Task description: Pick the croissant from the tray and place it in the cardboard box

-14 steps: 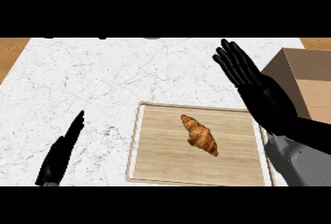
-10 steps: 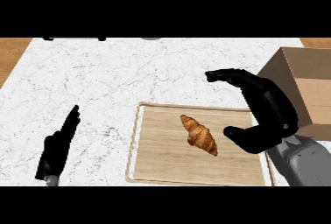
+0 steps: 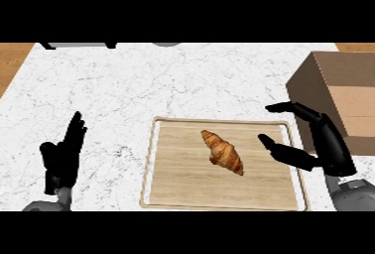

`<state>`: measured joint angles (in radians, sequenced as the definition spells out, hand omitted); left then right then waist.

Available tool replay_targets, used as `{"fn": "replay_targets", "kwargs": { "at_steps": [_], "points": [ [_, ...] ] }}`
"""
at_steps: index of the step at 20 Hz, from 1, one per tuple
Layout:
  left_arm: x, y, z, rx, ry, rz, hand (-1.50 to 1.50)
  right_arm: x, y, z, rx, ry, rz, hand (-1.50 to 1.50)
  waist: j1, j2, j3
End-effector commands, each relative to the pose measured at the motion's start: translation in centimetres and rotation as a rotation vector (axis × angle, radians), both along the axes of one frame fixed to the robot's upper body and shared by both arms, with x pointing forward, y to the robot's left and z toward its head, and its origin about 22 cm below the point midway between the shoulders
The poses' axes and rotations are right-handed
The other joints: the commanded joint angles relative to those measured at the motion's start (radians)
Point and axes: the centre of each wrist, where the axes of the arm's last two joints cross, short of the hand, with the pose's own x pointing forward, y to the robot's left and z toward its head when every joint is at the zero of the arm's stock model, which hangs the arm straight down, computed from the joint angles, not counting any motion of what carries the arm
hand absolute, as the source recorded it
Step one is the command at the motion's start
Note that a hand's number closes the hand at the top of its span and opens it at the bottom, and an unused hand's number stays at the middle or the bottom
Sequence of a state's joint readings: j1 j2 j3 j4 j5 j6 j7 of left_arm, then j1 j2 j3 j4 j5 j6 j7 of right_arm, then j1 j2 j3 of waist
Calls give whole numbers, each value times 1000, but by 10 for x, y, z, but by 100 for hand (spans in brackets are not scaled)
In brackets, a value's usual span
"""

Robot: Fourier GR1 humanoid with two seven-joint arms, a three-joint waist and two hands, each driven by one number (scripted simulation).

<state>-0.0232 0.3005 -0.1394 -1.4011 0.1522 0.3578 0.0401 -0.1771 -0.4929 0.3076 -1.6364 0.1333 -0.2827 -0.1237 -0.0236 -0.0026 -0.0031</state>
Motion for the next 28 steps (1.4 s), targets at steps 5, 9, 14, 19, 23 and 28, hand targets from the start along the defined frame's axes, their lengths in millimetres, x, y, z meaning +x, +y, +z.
{"fn": "replay_targets", "kwargs": {
  "at_steps": [5, 9, 14, 19, 23, 28],
  "points": [
    [14, 5, 2, -28, -7, 4, 0, -50, -14, 27, -303, 39, -80, -150, -2, -3, 1],
    [21, 12, 1, -22, -17, -8, 0, -46, -6, 70, -361, 159, -113, -150, 13, 0, 1],
    [13, -6, 0, -21, -16, -30, 0, -46, 22, 82, -468, 292, -69, -150, 33, 2, 2],
    [17, -7, -1, -27, -20, -21, 0, -38, 51, 85, -538, 370, -35, -150, 33, 2, 3],
    [26, 8, -17, -29, -14, -7, 0, -39, 80, 89, -630, 417, -50, -150, 28, 4, 2],
    [22, 6, -6, -25, 1, -14, 0, -48, 105, 93, -717, 542, -64, -150, 29, 1, 2]
  ]
}}
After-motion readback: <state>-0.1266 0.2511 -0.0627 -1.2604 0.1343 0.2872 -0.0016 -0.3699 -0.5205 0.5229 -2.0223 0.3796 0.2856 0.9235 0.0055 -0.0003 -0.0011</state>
